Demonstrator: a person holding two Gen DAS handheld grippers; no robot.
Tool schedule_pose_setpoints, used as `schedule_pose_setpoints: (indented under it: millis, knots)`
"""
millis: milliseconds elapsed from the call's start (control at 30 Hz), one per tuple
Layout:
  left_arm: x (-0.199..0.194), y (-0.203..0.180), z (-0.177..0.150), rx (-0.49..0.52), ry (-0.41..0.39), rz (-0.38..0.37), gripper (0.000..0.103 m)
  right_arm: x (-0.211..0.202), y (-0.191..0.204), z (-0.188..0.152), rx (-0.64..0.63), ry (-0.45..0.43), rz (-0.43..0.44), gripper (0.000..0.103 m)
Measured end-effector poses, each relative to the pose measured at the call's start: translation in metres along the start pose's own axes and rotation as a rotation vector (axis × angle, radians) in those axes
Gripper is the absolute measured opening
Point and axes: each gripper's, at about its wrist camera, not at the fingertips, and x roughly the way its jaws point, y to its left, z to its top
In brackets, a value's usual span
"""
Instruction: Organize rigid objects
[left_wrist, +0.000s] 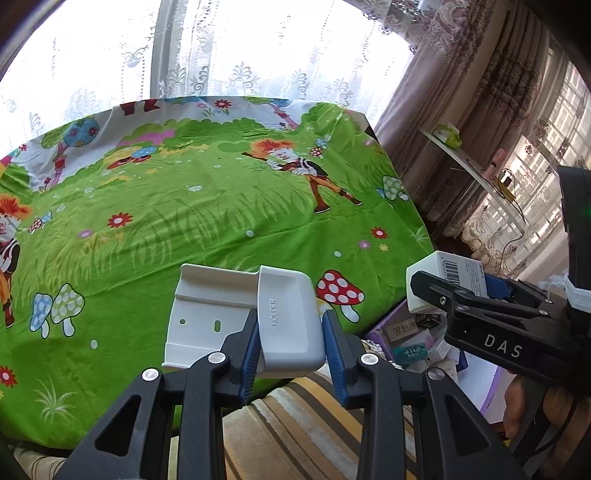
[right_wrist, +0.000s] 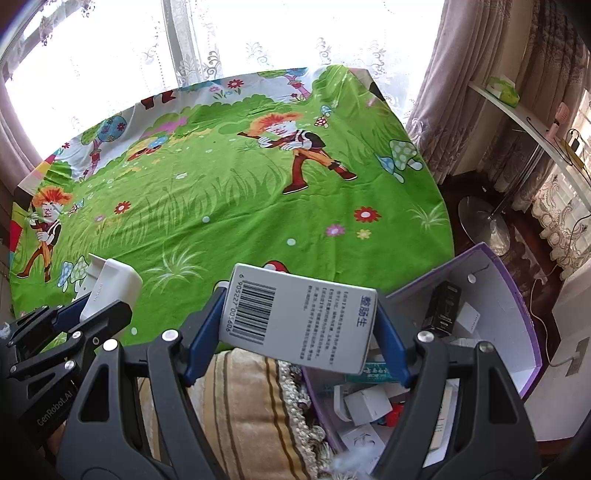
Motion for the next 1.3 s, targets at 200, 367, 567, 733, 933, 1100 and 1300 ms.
schedule_pose_setpoints:
  millis: [200, 367, 567, 733, 933, 1100, 1300]
  knots:
    - [0.001, -0.040, -0.006, 0.067, 0.025, -0.033, 0.034, -0.015, -0.036, -0.016, 0.025, -0.014, -0.034, 0.077]
    - [0.004, -0.072, -0.015, 0.108, 0.060, -0.087, 0.034, -0.022, -0.064, -0.030, 0.054, -0.015, -0.061, 0.077]
    - [0.007, -0.105, -0.025, 0.144, 0.092, -0.116, 0.034, -0.034, -0.090, -0.047, 0.068, -0.023, -0.090, 0.077]
    - [0.015, -0.129, -0.032, 0.150, 0.134, -0.158, 0.034, -0.044, -0.112, -0.060, 0.086, -0.033, -0.115, 0.077]
    - [0.025, -0.147, -0.037, 0.149, 0.166, -0.225, 0.061, -0.050, -0.134, -0.073, 0.122, -0.025, -0.148, 0.079]
    - [0.024, -0.145, -0.040, 0.114, 0.188, -0.205, 0.074, -0.057, -0.144, -0.081, 0.139, -0.029, -0.163, 0.082]
    - [0.024, -0.148, -0.051, 0.098, 0.229, -0.224, 0.081, -0.065, -0.148, -0.088, 0.137, -0.030, -0.162, 0.082]
